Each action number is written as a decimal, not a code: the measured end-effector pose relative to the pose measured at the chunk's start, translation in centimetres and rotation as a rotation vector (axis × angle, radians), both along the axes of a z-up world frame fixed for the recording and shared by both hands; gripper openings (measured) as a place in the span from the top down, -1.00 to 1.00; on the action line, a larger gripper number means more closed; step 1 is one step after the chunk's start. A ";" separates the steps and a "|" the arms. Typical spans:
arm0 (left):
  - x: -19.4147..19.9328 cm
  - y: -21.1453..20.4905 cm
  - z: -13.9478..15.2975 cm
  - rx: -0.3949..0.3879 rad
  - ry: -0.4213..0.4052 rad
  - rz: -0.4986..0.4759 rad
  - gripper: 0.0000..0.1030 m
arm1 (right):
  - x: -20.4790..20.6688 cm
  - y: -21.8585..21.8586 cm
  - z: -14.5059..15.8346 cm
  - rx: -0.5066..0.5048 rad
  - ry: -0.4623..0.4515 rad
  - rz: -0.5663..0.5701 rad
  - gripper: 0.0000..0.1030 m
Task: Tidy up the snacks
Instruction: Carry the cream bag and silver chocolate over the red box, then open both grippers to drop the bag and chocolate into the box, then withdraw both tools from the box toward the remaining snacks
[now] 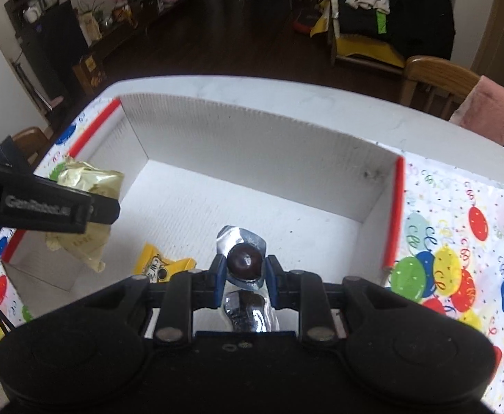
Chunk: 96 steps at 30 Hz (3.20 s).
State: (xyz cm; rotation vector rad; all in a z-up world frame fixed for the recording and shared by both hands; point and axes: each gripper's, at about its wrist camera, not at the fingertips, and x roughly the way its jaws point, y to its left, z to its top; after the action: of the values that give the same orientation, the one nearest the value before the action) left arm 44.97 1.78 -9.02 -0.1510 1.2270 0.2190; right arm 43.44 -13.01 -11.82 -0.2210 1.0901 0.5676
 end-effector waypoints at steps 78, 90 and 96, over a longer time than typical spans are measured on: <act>-25.4 2.6 9.5 -0.021 -0.334 -0.219 -0.13 | -21.4 -1.6 10.7 0.265 -0.070 -0.095 -0.47; -30.9 4.1 6.5 -0.005 -0.346 -0.191 -0.46 | -26.0 -2.9 8.3 0.265 -0.078 -0.098 -0.87; -33.3 4.8 4.8 -0.001 -0.365 -0.179 -0.58 | -27.9 -3.3 6.5 0.247 -0.103 -0.087 -0.99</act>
State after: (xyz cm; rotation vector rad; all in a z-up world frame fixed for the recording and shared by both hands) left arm 11.68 6.60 -4.22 -0.0771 0.8708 0.0315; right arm 15.52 -16.34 -5.29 0.0128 0.9160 0.6009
